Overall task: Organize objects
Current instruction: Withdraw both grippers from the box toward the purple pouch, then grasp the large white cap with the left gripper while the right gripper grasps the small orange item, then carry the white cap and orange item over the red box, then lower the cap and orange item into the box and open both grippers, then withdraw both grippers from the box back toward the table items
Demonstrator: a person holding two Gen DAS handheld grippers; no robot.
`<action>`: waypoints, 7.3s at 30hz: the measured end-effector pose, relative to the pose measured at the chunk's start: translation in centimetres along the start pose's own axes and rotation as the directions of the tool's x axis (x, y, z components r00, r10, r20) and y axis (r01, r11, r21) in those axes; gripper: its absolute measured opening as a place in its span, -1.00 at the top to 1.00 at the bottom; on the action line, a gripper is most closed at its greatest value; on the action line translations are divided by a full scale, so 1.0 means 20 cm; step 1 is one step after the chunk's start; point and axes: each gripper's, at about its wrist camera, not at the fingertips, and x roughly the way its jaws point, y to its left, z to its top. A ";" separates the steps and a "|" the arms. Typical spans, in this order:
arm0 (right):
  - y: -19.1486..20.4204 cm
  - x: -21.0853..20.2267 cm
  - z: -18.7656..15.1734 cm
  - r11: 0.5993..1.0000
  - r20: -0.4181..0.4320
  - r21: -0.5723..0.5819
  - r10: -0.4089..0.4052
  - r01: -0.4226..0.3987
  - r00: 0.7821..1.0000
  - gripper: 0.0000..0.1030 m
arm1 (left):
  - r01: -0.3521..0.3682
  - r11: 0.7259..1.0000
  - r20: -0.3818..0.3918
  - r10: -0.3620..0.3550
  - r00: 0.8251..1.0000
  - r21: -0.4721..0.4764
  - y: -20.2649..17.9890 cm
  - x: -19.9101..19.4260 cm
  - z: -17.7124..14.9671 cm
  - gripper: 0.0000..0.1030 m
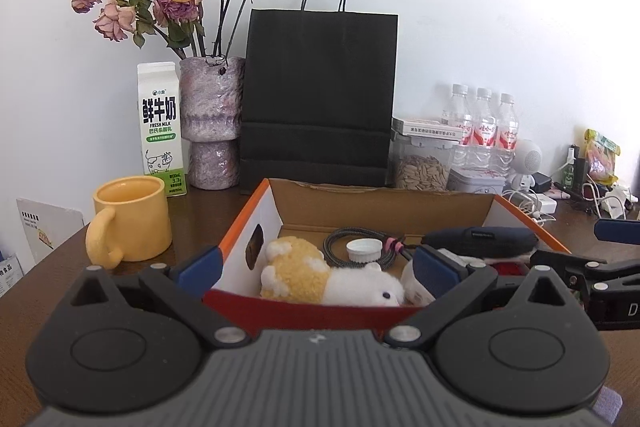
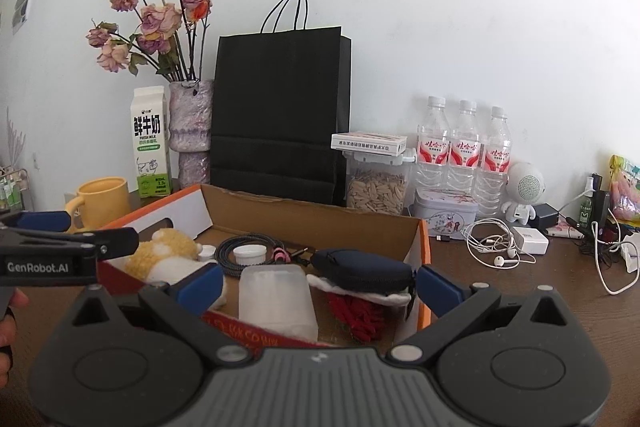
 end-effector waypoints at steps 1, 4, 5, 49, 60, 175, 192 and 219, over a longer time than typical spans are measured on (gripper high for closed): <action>-0.01 -0.02 -0.01 1.000 -0.004 0.004 0.002 -0.002 1.000 -1.00 | 0.002 1.000 -0.004 -0.002 1.000 0.007 -0.01 -0.02 -0.01 -1.00; -0.03 -0.07 -0.06 1.000 -0.030 0.021 0.004 -0.003 1.000 -1.00 | 0.017 1.000 -0.018 -0.016 1.000 0.015 -0.02 -0.08 -0.05 -1.00; -0.04 -0.09 -0.09 1.000 -0.040 0.026 0.003 -0.002 0.999 -1.00 | 0.023 1.000 -0.029 -0.022 0.999 0.019 -0.02 -0.10 -0.06 -1.00; -0.13 -0.30 -0.42 0.999 -0.230 0.037 -0.008 0.017 0.973 -0.06 | 0.334 0.936 -0.310 -0.286 0.907 0.113 -0.21 -0.35 -0.43 -0.56; -0.12 -0.23 -0.42 0.999 -0.278 0.043 0.009 0.003 0.961 0.36 | 0.341 0.935 -0.322 -0.296 0.899 0.094 -0.19 -0.35 -0.43 0.21; 0.04 0.30 -0.01 1.000 0.057 -0.009 -0.024 0.024 0.998 -0.97 | -0.002 1.000 0.057 0.001 0.998 0.015 -0.07 0.38 0.11 -1.00; 0.04 0.26 -0.04 1.000 0.078 0.009 -0.029 0.028 0.997 -1.00 | 0.000 1.000 0.067 0.001 0.998 -0.019 0.00 0.33 0.06 -1.00; 0.03 0.09 -0.12 0.999 0.102 -0.019 -0.048 0.050 0.994 -1.00 | -0.034 0.999 0.055 0.034 0.998 -0.010 0.10 0.11 -0.08 -1.00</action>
